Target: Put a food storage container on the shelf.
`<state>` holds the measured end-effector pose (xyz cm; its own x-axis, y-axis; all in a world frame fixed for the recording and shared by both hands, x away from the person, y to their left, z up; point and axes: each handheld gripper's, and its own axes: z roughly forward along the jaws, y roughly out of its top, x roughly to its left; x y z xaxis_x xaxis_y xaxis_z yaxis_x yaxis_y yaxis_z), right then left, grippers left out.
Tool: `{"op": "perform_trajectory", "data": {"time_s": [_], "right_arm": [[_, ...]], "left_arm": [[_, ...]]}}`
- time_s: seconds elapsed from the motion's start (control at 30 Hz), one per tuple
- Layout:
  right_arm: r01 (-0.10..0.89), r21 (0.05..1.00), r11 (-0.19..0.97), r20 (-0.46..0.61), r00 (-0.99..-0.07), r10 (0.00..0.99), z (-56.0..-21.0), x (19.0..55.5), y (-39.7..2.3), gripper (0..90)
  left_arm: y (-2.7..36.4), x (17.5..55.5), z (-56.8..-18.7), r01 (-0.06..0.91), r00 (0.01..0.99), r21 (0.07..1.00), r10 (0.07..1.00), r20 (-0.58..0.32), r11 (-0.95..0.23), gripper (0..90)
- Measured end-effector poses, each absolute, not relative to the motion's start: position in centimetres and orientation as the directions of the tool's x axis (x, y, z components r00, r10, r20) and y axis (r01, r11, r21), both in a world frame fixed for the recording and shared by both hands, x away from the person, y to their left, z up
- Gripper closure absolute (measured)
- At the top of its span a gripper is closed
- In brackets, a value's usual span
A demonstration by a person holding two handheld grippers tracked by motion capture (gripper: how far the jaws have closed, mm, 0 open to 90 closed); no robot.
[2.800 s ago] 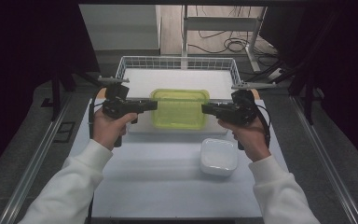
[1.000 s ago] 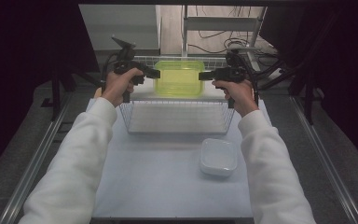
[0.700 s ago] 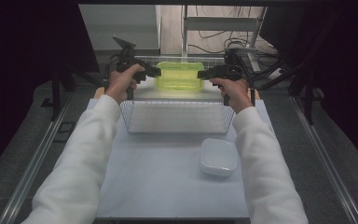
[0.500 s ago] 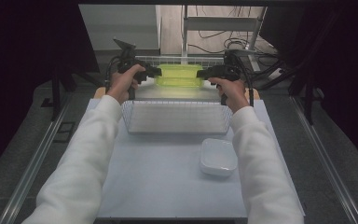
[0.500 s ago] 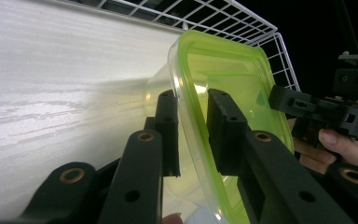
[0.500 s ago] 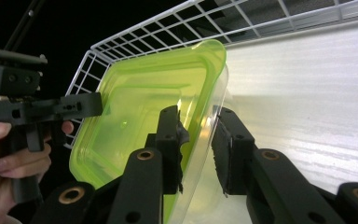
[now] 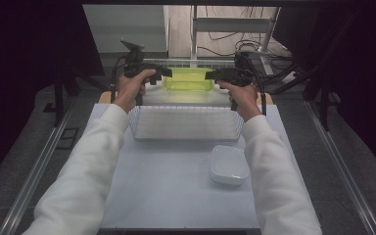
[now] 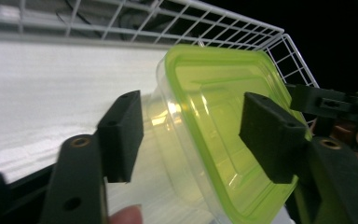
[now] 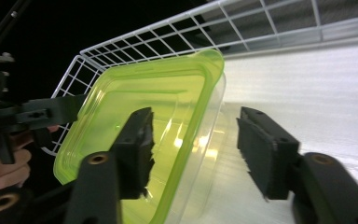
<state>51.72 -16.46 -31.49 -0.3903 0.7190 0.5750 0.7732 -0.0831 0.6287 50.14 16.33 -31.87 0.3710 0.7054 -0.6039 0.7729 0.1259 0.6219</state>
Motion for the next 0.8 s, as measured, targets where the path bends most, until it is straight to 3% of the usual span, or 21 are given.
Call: {"op": "perform_trajectory", "data": {"time_s": [0.13,0.33,0.67,0.8], "right_arm": [[0.734,0.675,-0.067,0.521,-0.412,0.747,-30.7,50.9,-16.5,33.8],[0.674,0.737,-0.045,0.478,-0.473,0.740,-29.1,49.3,-16.9,30.0],[0.528,0.829,0.184,0.221,-0.612,0.759,-27.4,44.3,-18.3,27.3],[0.498,0.836,0.232,0.177,-0.644,0.744,-27.9,42.1,-19.2,27.1]], "left_arm": [[16.7,49.5,-31.3,0.738,0.391,0.664,0.727,-0.564,0.118,29.6],[17.1,47.6,-30.1,0.684,0.447,0.728,0.756,-0.479,0.057,27.0],[17.9,41.7,-29.2,0.602,0.533,0.798,0.756,-0.379,-0.024,26.2],[18.0,39.0,-29.7,0.580,0.560,0.812,0.753,-0.345,-0.060,26.0]]}}
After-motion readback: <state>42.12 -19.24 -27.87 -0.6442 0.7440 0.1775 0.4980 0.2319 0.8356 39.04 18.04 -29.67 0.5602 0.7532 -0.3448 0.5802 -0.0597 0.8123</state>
